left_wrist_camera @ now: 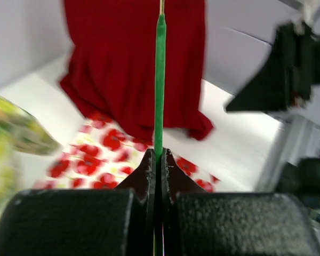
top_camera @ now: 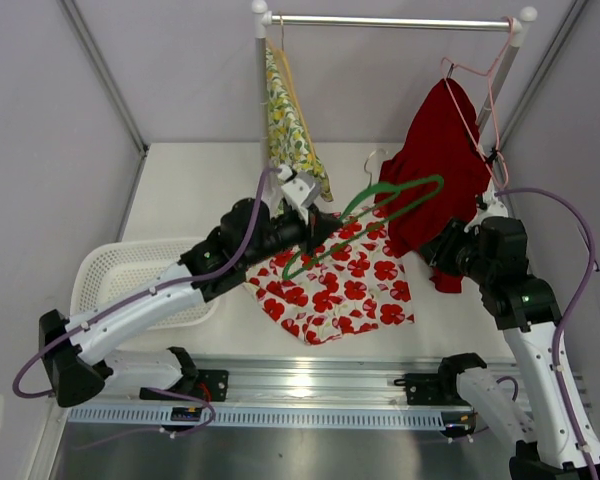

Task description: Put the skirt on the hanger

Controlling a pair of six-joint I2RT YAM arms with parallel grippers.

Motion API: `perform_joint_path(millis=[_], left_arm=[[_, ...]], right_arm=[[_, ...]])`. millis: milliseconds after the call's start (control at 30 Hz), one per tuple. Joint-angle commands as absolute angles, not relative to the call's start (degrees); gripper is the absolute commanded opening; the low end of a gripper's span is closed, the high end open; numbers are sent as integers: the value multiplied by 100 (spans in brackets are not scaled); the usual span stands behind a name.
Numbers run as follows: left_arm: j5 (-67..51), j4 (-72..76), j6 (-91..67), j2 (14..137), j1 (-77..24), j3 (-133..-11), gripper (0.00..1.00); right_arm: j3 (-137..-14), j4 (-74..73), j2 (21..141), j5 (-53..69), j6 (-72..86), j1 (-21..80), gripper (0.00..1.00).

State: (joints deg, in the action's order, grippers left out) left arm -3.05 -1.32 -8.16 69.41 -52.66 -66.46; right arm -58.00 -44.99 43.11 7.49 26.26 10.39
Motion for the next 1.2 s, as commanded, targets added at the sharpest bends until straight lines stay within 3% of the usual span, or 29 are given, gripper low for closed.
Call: perform_joint_path(millis=[0,233,467,833,1167], left_arm=[[-930,553,-1537,6365,-5344,-5706,0],[-1458,1194,-2223,6108,-5546,-4431,0],[-1907,2240,-3031,6407,-5572,-3491,0],[-2171,3471,-3673,6794,-5581,-2356,0],[-2083,4095,-3674,7128,-5414,-1583,0]], right_arm=[[-5924,-4746,4175,958,2479,1081,37],[-5617,-4808,4052,870,2610,1634,36],[-4870,-4342,3885,388,3304,2925,35],[-3956,-3130,4455,-1546,4614,6291,36],[-3174,-1109,5492,-1872,4799,6882,39]])
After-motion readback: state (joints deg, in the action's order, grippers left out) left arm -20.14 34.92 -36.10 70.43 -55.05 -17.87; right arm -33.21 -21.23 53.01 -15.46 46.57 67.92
